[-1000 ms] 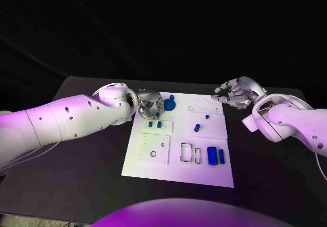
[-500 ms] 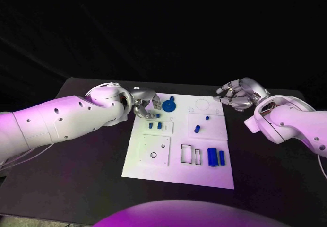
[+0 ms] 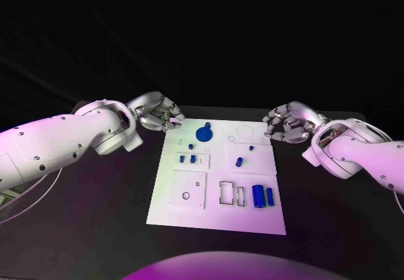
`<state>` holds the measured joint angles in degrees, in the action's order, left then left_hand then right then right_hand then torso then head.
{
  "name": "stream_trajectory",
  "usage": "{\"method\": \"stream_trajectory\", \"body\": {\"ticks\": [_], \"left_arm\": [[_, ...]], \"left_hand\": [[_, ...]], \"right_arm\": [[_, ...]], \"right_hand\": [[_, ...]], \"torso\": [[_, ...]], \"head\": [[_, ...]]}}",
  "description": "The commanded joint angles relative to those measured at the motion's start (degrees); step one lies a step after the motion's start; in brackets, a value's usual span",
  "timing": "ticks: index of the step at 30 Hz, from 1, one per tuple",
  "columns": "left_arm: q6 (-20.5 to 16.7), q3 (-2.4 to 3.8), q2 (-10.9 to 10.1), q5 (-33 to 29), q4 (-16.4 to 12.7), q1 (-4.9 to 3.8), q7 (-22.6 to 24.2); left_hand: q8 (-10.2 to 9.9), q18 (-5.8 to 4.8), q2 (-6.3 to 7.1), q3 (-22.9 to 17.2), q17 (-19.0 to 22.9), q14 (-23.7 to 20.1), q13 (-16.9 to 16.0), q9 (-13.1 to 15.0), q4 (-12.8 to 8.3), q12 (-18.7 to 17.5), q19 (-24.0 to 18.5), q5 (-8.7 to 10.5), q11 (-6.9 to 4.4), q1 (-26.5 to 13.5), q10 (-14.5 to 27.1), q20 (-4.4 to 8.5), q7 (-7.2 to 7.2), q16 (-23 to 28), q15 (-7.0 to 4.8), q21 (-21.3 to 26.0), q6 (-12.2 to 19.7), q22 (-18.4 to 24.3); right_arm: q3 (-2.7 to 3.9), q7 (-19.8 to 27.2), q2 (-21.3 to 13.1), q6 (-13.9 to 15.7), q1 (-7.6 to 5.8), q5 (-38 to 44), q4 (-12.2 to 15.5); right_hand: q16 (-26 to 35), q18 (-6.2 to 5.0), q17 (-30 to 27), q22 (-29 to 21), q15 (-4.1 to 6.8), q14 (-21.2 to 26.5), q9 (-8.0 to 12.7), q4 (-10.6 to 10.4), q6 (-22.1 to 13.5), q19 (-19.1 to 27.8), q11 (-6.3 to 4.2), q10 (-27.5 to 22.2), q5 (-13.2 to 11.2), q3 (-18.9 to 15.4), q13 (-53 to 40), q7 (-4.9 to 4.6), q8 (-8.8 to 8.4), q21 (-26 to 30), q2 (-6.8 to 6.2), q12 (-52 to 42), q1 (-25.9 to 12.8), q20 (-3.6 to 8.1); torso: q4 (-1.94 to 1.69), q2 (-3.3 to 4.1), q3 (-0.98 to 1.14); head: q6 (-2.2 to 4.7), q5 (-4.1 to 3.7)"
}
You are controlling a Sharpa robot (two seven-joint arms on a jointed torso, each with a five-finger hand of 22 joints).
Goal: Assemble the parts on the task board
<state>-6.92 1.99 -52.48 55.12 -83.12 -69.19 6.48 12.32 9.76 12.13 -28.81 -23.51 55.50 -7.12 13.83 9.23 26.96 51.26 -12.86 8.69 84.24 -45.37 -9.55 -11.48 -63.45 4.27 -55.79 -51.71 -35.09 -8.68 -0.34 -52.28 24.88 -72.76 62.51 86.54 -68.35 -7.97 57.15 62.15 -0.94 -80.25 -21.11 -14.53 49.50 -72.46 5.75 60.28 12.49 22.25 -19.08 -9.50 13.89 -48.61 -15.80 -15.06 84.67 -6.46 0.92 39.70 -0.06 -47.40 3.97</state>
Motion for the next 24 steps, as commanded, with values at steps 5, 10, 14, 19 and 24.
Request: {"method": "stream_trajectory", "body": {"ticks": [5,10,14,19,24], "left_arm": [[-1.66,-0.01,-0.91,-34.44,-0.46,-0.08,9.23],[-1.51,-0.19,-1.30,-38.95,-0.97,-0.01,10.16],[-0.49,-0.26,-1.39,-41.12,-1.11,0.02,10.79],[-0.16,-0.30,-1.46,-42.92,-1.14,0.03,11.14],[-0.65,-0.31,-1.44,-43.32,-1.20,0.03,10.92]], "left_hand": [[0.37,0.89,-0.83,-1.04,1.28,0.03,-0.35,-0.05,0.15,2.89,-0.20,-0.20,-0.39,-0.17,-2.69,0.15,-0.15,1.79,-0.35,1.16,0.06,0.89],[0.57,0.90,-0.91,-1.26,1.62,0.34,-0.58,0.01,-0.02,4.27,0.07,-0.17,-0.82,-0.36,-4.50,0.43,0.03,2.22,-0.64,1.47,-0.17,1.19],[0.62,0.90,-0.91,-1.29,1.67,0.36,-0.61,0.02,-0.08,4.43,0.10,-0.17,-0.88,-0.35,-4.68,0.47,0.08,2.28,-0.69,1.52,-0.23,1.23],[0.64,0.91,-0.88,-1.47,1.77,0.39,-0.58,0.03,-0.43,4.55,0.17,-0.24,-0.96,-0.05,-4.73,0.59,0.15,2.46,-0.80,1.55,-0.24,1.27],[0.63,0.91,-0.85,-1.46,1.78,0.43,-0.57,0.02,-0.45,4.55,0.20,-0.23,-0.96,-0.05,-4.71,0.61,0.13,2.46,-0.80,1.54,-0.22,1.27]], "right_arm": [[-0.01,0.14,0.39,-8.25,1.25,21.46,0.38],[-0.02,-2.29,1.42,-8.25,2.04,27.06,0.79],[-0.02,-3.81,2.62,-7.06,2.33,28.82,0.51],[-0.02,-5.27,4.45,-6.77,2.47,29.67,-0.56],[-0.03,-5.98,5.98,-6.82,2.61,29.87,-1.76]], "right_hand": [[-1.84,0.31,2.04,1.86,-0.26,-1.21,0.53,0.87,1.88,-1.32,0.27,-0.50,-2.23,-0.17,3.20,-0.46,-0.84,-2.37,-0.51,2.20,-0.06,-0.29],[-4.26,0.91,5.03,4.38,-0.21,-2.65,0.82,1.25,2.77,-3.11,0.15,0.15,-3.03,-0.59,5.10,-0.24,-1.19,-5.91,-0.29,3.15,-0.13,-0.11],[-6.76,1.81,8.14,7.87,-0.14,-4.29,1.12,1.41,3.62,-5.52,0.04,1.54,-3.07,-0.01,6.67,-0.17,-1.54,-10.97,0.07,3.63,0.02,0.24],[-8.15,2.63,9.90,10.93,-0.11,-5.05,1.37,1.19,4.45,-7.50,0.03,2.88,-3.21,1.12,8.01,-0.34,-1.83,-15.42,0.38,4.19,-0.23,0.25],[-8.54,2.75,10.34,11.55,-0.01,-5.20,1.44,1.14,4.93,-7.82,-0.07,3.45,-3.05,1.80,8.60,-0.26,-1.89,-16.22,0.60,4.47,-0.28,0.25]], "torso": [[0.07,0.08,-0.02],[0.07,0.11,-0.01],[0.05,0.05,0.00],[0.03,0.12,-0.02],[-0.09,0.17,-0.05]], "head": [[0.57,-2.80],[0.99,-3.90],[1.65,-3.71],[1.83,-3.87],[1.58,-3.62]]}}
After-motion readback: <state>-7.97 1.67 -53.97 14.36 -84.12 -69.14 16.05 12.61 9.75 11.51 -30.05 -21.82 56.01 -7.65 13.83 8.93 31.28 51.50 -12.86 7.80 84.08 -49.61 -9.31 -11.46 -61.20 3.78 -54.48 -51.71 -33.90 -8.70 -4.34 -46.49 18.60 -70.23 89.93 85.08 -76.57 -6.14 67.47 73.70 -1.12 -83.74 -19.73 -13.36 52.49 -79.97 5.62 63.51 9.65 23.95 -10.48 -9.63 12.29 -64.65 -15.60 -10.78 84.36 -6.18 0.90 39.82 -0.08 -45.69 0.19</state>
